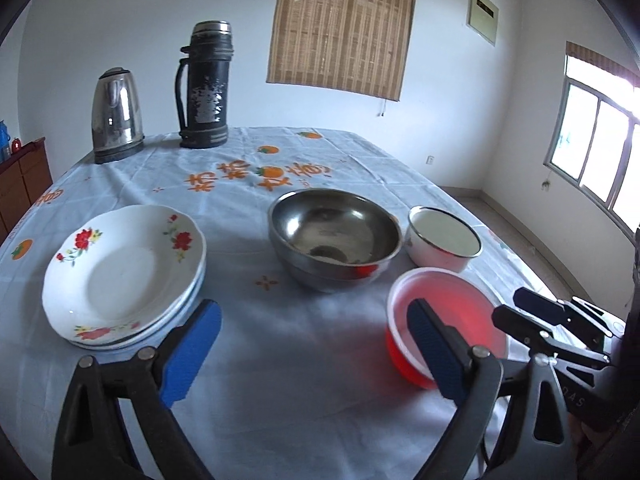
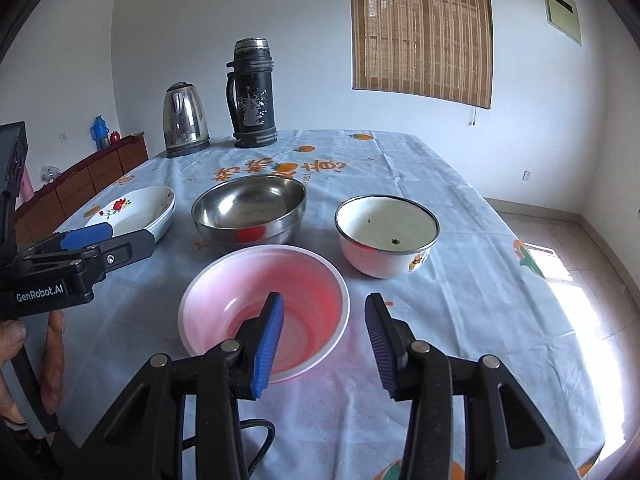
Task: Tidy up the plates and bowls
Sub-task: 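Move both tools to the rim of the pink plastic bowl, then close the right tool on the pink bowl rim while the left tool grips it, then carry the pink bowl with both tools over the steel bowl and lower it, then set the pink bowl inside the steel bowl with both tools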
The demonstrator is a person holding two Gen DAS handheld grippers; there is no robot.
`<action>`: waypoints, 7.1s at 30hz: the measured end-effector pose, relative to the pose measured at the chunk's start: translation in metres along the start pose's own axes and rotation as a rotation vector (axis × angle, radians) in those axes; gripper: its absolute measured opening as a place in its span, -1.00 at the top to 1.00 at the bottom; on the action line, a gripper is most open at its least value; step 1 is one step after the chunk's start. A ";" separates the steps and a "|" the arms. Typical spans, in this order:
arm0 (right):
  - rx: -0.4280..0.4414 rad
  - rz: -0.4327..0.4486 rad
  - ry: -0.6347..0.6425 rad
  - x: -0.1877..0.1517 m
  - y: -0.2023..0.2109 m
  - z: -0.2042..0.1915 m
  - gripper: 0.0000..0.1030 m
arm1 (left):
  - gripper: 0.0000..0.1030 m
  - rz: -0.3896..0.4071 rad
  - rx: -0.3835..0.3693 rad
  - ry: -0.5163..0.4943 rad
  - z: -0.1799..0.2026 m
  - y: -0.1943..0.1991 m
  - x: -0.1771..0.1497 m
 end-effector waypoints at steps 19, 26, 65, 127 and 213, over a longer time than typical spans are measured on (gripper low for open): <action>0.037 -0.025 -0.030 -0.011 -0.017 0.012 0.60 | 0.53 -0.145 -0.093 -0.064 0.047 -0.037 -0.027; 0.033 -0.009 -0.033 -0.008 -0.015 0.012 0.70 | 0.68 -0.159 -0.132 -0.059 0.054 -0.035 -0.026; 0.144 0.085 -0.053 0.086 -0.001 0.020 0.71 | 0.68 -0.024 -0.148 -0.034 0.037 -0.009 0.081; 0.076 -0.162 0.074 0.112 -0.108 -0.008 0.66 | 0.68 -0.222 -0.144 0.098 -0.021 -0.091 0.087; 0.084 -0.235 0.095 0.089 -0.135 -0.012 0.66 | 0.68 -0.211 -0.037 -0.066 -0.014 -0.100 0.071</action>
Point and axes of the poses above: each gripper's, at about its wrist camera, not at the fingertips, and y roughly against the way its jaws point, z to its right, x to its top, the point moved 4 cm from there along -y, roughly the way its jaws point, and after that the axes turned 7 degrees about y, right-handed, at the moved point
